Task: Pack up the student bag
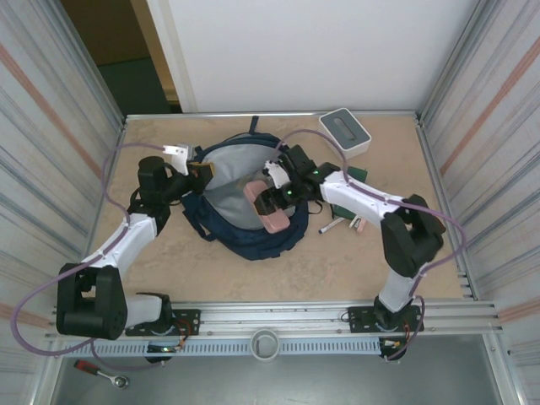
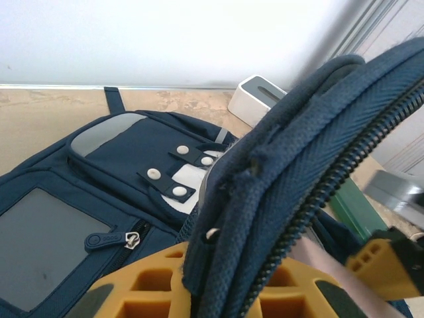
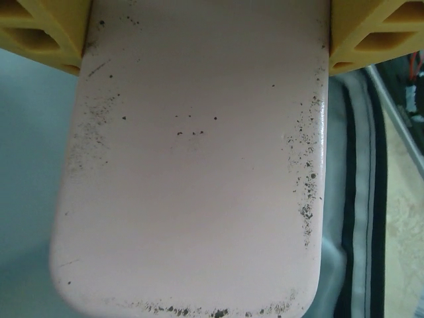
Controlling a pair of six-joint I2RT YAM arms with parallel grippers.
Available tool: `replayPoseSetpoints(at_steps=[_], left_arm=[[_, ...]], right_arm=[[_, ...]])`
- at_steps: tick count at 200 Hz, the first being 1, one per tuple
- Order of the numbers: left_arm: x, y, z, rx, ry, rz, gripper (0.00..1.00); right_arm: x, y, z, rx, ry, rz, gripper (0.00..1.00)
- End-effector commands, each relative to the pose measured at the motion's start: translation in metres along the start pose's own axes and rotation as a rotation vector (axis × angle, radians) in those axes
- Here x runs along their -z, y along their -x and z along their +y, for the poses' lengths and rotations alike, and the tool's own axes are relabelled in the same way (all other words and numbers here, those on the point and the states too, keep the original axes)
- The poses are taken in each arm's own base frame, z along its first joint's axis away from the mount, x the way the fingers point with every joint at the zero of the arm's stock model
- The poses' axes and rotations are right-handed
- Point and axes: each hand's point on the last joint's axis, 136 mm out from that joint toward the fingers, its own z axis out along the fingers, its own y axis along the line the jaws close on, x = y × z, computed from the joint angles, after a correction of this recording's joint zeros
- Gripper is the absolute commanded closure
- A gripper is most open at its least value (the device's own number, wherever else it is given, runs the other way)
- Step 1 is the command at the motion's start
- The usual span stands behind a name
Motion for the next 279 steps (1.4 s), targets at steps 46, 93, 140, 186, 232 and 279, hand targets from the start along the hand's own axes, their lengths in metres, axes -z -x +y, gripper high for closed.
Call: replayPoseSetpoints(at_steps=[46, 93, 140, 186, 232, 279], left_arm=[[0.010, 0.065, -0.035, -0.030, -0.145, -0.161, 1.00], [0.011, 0.083, -0.036, 0.066, -0.154, -0.213, 1.00], [0.009, 0.086, -0.047, 0.105, -0.238, -0.206, 1.00], [0.012, 0.091, -0.051, 0.120, -0.251, -0.214, 1.00], [0.008, 0.082, -0.042, 0.122, -0.211, -0.196, 1.00], [0.004, 0.068, -0.036, 0.112, -0.197, -0.172, 1.00]], right_arm=[[-0.044, 0.063, 0.000, 0.228, -0.126, -0.103, 0.51], [-0.061, 0.052, -0.012, 0.280, -0.205, -0.141, 0.50], [-0.074, 0.056, -0.008, 0.290, -0.215, -0.176, 0.44], [-0.092, 0.090, 0.013, 0.256, -0.165, -0.244, 0.36], [-0.084, 0.079, 0.013, 0.242, -0.200, -0.263, 0.18], [-0.052, 0.047, 0.003, 0.171, -0.191, -0.280, 0.07]])
